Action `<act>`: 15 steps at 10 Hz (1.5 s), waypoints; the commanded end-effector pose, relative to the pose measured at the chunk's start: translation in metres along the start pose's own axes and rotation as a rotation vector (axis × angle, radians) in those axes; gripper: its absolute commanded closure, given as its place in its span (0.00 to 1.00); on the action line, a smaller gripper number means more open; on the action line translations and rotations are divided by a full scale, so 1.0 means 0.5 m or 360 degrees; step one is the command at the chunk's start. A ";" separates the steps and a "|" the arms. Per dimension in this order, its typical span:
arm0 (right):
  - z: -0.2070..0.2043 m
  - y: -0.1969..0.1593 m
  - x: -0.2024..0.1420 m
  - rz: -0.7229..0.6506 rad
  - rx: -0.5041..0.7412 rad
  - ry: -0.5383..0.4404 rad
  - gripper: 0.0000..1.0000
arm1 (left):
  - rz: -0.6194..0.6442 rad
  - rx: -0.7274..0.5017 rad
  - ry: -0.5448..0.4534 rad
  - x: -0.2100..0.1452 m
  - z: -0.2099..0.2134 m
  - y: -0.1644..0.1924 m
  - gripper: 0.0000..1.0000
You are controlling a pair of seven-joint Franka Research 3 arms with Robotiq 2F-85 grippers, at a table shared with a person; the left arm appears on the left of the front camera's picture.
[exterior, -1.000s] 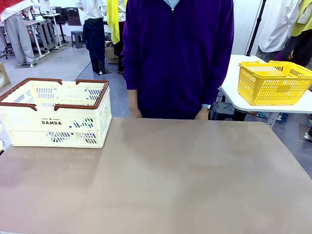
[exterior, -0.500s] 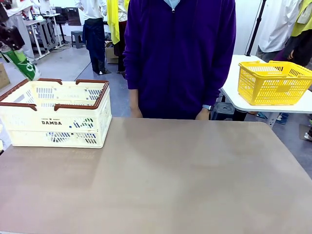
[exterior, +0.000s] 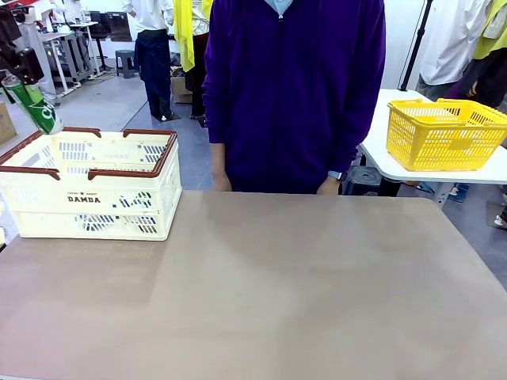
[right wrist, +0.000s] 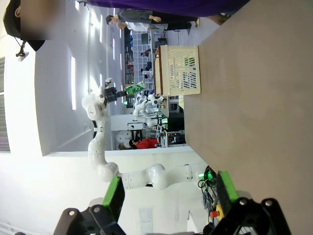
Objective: Place the drinks into the Shopping basket.
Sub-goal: Pick up one drink and place it into the Shopping basket.
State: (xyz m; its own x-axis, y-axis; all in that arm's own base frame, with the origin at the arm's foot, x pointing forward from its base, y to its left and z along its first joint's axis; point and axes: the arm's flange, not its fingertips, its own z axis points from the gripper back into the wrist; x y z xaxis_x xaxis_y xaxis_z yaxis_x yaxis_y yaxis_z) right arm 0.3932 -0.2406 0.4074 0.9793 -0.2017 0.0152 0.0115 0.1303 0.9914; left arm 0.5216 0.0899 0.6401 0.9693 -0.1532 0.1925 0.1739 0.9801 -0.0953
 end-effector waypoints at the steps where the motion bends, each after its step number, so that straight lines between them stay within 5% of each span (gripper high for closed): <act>1: 0.003 0.011 0.000 -0.0030 -0.0009 0.0017 0.00 | 0.0004 0.0009 0.0015 0.006 -0.009 0.002 1.00; 7: 0.003 0.011 0.000 -0.0030 -0.0009 0.0017 0.00 | -0.0021 0.0074 0.0247 0.081 -0.309 0.018 1.00; 15: 0.003 0.011 0.000 -0.0030 -0.0009 0.0017 0.00 | 0.0092 0.0088 0.0205 0.119 -0.461 0.029 1.00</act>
State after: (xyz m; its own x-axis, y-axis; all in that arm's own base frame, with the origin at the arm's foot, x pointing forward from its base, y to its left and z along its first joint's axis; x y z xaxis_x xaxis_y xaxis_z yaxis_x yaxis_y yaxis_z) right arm 0.3932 -0.2406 0.4074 0.9793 -0.2017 0.0152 0.0114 0.1304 0.9914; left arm 0.6159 0.0652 0.4169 0.9898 -0.1363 0.0426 0.1378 0.9898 -0.0348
